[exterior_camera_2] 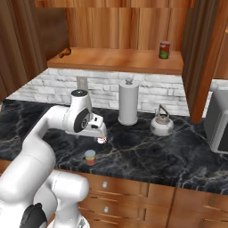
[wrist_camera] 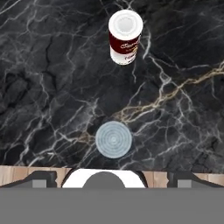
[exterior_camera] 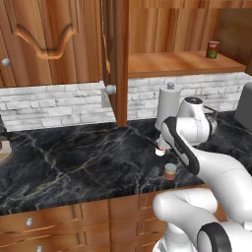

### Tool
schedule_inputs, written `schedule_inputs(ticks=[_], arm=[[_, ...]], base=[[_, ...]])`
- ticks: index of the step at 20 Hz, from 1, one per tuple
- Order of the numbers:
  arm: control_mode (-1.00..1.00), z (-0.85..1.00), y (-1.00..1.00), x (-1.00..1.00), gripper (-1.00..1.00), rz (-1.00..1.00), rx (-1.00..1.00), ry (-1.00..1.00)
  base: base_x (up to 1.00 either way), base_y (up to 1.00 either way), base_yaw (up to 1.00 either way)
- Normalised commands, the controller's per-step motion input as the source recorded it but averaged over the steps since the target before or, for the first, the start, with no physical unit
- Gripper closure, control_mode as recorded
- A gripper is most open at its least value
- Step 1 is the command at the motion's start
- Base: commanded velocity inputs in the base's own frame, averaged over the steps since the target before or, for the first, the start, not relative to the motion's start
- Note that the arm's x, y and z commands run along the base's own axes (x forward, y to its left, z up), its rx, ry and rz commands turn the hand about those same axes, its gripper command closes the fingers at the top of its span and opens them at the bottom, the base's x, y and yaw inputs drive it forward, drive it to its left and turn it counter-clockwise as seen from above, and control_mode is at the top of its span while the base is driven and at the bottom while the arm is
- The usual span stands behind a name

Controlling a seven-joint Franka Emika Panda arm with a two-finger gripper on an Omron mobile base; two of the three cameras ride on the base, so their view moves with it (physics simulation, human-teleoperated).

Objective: Pick the cans from the counter and place them in their designated side in the cabinet.

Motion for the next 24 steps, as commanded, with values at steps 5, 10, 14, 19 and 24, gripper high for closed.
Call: schedule_inputs(ticks=[5,10,14,19,24], arm=[[-1.00,-0.28,0.00,0.00,-1.00,0.00,0.00,0.02],[-1.00,-0.31,0.00,0.00,-1.00,0.00,0.00,0.03],[-1.00,-0.30,0.00,0.00,-1.00,0.00,0.00,0.03],[-1.00,-0.29,0.00,0.00,-1.00,0.00,0.00,0.02],[-1.00,-0.23,0.00,0.02,-1.00,0.00,0.00,0.03]], base=[[0.00,0.00,0.00],[0.00,0.00,0.00],[0.00,0.00,0.00],[0.00,0.00,0.00],[0.00,0.00,0.00]])
